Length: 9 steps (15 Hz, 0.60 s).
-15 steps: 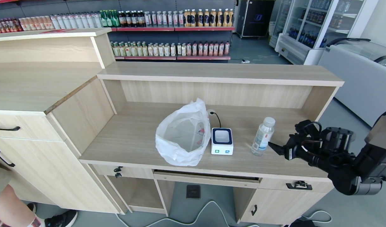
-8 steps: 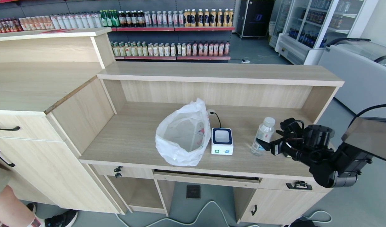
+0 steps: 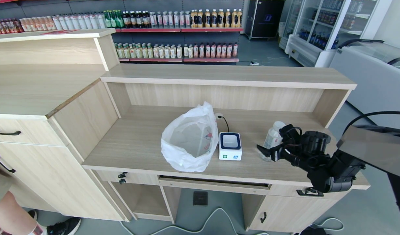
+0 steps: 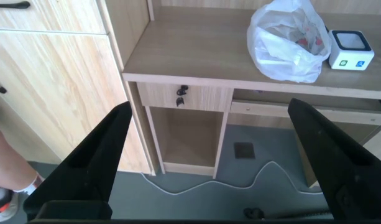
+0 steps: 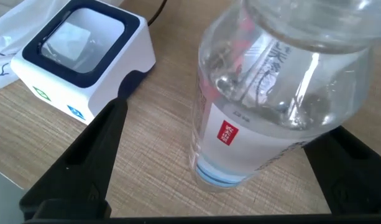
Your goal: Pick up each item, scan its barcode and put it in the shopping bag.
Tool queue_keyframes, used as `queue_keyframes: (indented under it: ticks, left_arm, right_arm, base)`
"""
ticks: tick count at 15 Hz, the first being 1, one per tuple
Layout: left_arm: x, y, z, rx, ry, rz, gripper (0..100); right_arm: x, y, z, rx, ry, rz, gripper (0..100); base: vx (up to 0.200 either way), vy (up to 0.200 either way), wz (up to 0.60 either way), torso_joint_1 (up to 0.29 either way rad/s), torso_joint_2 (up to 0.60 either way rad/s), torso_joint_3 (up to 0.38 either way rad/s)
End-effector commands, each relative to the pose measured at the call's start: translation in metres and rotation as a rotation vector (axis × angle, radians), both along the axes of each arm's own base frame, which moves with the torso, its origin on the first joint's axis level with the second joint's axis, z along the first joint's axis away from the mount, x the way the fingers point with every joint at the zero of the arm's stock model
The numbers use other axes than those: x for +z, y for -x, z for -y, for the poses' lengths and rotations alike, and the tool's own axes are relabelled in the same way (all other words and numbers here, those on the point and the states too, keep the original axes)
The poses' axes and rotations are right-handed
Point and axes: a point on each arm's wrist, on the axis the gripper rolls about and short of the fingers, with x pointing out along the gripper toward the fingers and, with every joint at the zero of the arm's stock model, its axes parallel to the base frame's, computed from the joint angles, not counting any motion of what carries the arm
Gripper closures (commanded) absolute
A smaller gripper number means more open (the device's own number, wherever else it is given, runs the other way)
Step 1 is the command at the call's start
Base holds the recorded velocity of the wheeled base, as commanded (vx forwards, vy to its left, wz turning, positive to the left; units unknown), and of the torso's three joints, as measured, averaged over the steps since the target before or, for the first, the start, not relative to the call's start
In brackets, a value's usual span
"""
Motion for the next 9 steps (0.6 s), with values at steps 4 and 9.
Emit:
queue_keyframes:
  ticks: [4,9]
  left_arm:
    - [0.000,0.000,0.000,0.000,0.000,0.000,0]
    - [0.000,0.000,0.000,0.000,0.000,0.000,0]
  right_arm:
    - [-0.006,-0.012,-0.004,0.005,-0.002,0.021,0]
    - [-0.013,-0.021,-0.007,0.012,-0.001,0.014,0]
  base:
    - [0.000,0.000,0.00,0.000,0.00,0.000]
    - [0.000,0.000,0.00,0.000,0.00,0.000]
